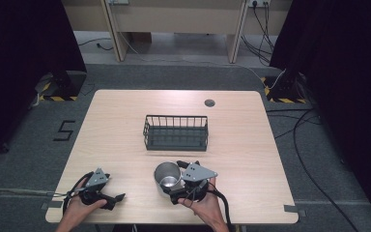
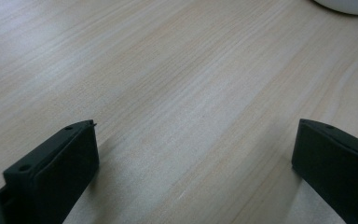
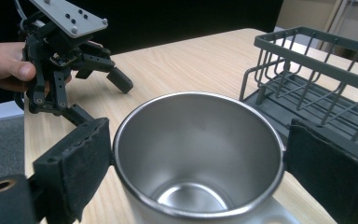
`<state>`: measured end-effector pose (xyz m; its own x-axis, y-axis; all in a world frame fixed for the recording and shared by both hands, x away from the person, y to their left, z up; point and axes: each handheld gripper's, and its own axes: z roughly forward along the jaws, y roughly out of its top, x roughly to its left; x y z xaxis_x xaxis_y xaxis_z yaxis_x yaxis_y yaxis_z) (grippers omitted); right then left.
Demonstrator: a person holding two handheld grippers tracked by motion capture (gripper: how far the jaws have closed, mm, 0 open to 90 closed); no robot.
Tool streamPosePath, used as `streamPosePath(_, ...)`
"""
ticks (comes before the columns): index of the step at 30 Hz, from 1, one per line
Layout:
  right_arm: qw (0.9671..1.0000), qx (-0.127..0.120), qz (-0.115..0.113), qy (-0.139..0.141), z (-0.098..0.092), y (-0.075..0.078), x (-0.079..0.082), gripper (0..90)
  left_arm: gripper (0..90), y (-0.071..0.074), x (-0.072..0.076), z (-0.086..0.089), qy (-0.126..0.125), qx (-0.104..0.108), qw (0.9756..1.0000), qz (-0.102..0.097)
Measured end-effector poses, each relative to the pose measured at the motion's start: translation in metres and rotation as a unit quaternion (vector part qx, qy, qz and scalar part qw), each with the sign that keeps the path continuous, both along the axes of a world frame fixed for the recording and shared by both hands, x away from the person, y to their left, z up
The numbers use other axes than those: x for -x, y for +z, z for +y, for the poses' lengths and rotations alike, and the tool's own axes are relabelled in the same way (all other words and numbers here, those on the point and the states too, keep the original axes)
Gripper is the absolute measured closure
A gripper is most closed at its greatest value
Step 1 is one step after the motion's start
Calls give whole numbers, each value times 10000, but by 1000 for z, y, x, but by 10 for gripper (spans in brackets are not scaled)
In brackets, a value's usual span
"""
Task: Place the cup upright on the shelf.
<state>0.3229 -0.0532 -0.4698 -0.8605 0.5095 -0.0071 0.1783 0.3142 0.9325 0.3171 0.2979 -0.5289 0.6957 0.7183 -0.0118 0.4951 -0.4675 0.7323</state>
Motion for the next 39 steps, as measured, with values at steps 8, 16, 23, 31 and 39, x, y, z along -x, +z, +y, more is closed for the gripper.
streamPosePath(8,9999,25,130,-11,10,-4,-6,43,0,0,0,0,0,0,10000,0)
streamPosePath(16,9997,196,139,-73,18,-6,-12,5,0,0,0,0,-1,1,10000,1)
streamPosePath(23,9992,377,56,124,19,-5,-14,58,0,0,0,0,0,1,10000,1)
streamPosePath(31,9991,396,73,138,20,-3,-14,62,0,0,0,0,0,1,10000,0)
streamPosePath(39,9997,219,-57,-4,16,7,-11,63,0,0,0,0,-1,0,10000,0)
